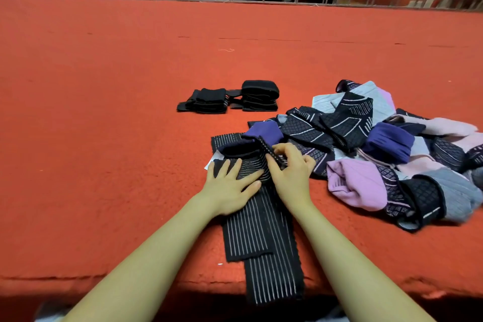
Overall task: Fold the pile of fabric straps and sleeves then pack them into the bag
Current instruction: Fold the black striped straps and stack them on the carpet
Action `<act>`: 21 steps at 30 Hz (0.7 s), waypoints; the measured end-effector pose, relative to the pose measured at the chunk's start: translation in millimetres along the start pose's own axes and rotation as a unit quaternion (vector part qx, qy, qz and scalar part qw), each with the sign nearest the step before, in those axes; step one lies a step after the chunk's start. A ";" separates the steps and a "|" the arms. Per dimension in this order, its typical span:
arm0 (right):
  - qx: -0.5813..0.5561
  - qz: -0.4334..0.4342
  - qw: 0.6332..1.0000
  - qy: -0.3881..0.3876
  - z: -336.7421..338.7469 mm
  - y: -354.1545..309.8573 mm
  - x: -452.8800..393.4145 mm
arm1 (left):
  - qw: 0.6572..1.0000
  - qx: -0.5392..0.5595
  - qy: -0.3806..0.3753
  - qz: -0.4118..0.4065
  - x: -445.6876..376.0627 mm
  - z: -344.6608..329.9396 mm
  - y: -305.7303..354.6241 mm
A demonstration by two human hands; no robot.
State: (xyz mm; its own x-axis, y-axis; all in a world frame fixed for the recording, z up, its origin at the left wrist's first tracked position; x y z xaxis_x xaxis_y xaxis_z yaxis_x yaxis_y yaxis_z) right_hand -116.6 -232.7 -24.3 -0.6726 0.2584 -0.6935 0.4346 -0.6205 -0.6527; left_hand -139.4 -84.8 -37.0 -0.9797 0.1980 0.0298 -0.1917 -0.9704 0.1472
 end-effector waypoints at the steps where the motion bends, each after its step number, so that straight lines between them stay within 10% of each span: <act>1: -0.005 0.004 1.000 -0.011 -1.2 -2.3 1.7 | 1.000 -0.005 0.000 0.001 -1.3 -0.6 0.0; 13: 0.129 0.231 0.964 -0.031 -37.5 -32.5 11.0 | 0.984 0.002 0.178 0.021 31.9 11.7 -55.9; 21: 0.235 0.220 0.895 -0.308 -61.0 -43.9 29.5 | 0.983 0.071 0.166 0.042 34.3 5.6 -76.6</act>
State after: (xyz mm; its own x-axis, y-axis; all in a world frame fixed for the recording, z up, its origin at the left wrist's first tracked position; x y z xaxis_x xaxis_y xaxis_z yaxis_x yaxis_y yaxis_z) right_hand -119.0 -152.6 -34.7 -0.7643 -0.4540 -0.4579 0.5349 -0.8430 -0.0569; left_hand -158.0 -2.9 -41.7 -0.9611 0.0386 -0.2734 -0.1218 -0.9478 0.2946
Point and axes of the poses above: each hand's wrist, its own x-axis away from the middle knuckle, its own z-axis out of the back of the hand, y = z × x, the point moved 2 cm from there along -x, towards the middle knuckle, and after that the axes turned 11 degrees about y, right-handed, at the moved point
